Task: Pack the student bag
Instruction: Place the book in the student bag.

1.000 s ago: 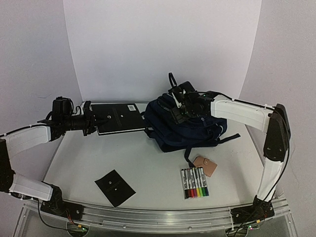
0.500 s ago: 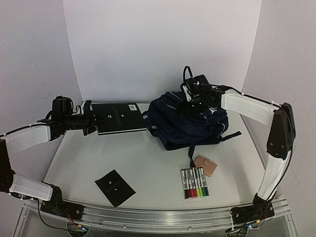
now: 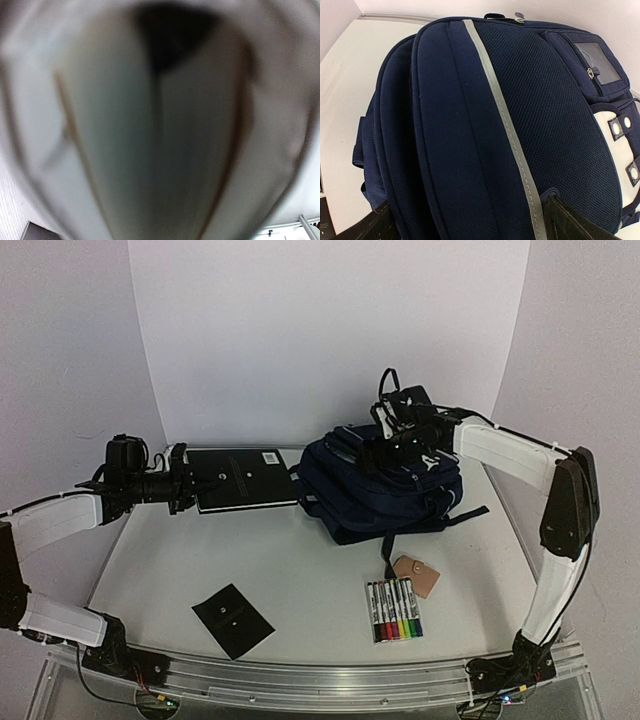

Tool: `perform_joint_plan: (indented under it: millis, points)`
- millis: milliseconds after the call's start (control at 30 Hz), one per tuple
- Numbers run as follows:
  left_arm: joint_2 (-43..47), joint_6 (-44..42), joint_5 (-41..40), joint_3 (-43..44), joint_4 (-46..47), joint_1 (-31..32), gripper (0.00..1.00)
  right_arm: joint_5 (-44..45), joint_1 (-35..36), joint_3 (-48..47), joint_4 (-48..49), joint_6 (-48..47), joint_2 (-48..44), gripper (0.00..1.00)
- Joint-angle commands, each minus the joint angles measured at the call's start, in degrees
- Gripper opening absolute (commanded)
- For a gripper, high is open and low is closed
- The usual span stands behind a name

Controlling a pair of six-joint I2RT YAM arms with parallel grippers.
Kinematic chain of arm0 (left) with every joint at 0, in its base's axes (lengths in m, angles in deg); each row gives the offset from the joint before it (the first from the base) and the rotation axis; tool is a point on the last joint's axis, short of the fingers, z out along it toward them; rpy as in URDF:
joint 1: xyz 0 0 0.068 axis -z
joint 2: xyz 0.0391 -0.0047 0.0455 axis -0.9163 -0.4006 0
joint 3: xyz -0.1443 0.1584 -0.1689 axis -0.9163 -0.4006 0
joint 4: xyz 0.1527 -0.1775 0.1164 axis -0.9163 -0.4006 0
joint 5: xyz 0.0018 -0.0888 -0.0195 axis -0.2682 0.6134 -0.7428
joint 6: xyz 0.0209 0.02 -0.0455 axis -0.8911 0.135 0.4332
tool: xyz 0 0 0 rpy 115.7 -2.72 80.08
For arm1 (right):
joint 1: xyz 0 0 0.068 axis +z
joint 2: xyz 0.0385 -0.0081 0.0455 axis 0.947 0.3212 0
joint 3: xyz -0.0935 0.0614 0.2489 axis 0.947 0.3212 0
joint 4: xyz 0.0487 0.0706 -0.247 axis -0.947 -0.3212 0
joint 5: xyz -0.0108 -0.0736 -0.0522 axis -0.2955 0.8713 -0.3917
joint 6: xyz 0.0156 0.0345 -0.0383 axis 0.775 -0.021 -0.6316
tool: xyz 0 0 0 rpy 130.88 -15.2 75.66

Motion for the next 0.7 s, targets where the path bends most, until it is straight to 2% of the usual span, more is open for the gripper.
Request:
perform_joint_plan:
  millis: [0,67,133,300,367,500,667]
  points:
    - [2.5,-0.6,3.2,4.2,7.9,0.0,0.0,-2.3,-1.1,-2.4,1.9,1.6,1.9,0.95]
    - [2.5,-0.6,3.3,4.2,8.0,0.0,0.0,-3.6,-1.6,-2.4,2.1,1.8,2.1,0.95]
    - [2.5,-0.6,3.4,4.0,8.1,0.0,0.0,-1.2,-1.7,-2.4,2.0,2.2,2.2,0.95]
    - [2.5,-0.8,3.0,4.1,8.6,0.0,0.0,8.6,-1.5,1.1,4.8,-0.3,0.5,0.85]
    - [2.1,-0.8,2.9,4.4,8.6,0.0,0.0,10.6,-0.8,2.8,6.4,-2.8,-0.2,0.78]
    - [1.0,0.0,3.0,5.0,9.2,0.1,0.0,12.7,1.1,3.6,7.7,-7.7,-0.6,0.54]
    - [-1.2,0.6,0.8,7.3,9.6,3.3,0.0,13.0,3.4,0.8,8.9,-8.1,-1.2,0.13]
